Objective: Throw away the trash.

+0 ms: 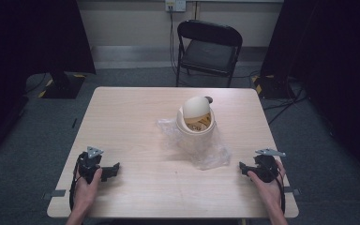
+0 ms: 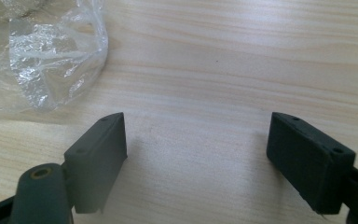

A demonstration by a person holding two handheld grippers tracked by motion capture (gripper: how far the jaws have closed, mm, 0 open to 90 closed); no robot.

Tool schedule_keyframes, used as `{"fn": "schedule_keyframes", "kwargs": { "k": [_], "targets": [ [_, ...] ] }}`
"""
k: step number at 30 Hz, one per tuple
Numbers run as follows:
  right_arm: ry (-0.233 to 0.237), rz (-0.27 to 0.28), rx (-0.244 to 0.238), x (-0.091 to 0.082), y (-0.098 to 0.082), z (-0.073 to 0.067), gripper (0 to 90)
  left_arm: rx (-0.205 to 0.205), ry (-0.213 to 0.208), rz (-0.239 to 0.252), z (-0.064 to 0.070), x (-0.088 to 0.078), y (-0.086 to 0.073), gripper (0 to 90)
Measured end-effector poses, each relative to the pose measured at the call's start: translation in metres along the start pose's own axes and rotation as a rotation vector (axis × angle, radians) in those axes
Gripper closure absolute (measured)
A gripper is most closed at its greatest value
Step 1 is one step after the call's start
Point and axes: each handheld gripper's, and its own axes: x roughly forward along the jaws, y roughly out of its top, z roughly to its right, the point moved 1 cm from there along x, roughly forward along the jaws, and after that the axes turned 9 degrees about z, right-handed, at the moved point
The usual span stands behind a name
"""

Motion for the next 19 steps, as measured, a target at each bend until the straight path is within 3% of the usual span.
{"fn": "schedule_keyframes", "kwargs": {
  "k": [10, 19],
  "targets": [
    [-0.014, 0.061, -0.026, 0.0002, -0.0082, -0.0036, 16.7, 0.000, 0.001, 0.000, 0.0001, -0.0001, -0.0001, 0.5],
    [-0.014, 0.060, -0.026, 0.0000, -0.0084, -0.0037, 16.7, 0.002, -0.009, -0.001, -0.0005, 0.0000, -0.0001, 0.0]
  ]
}}
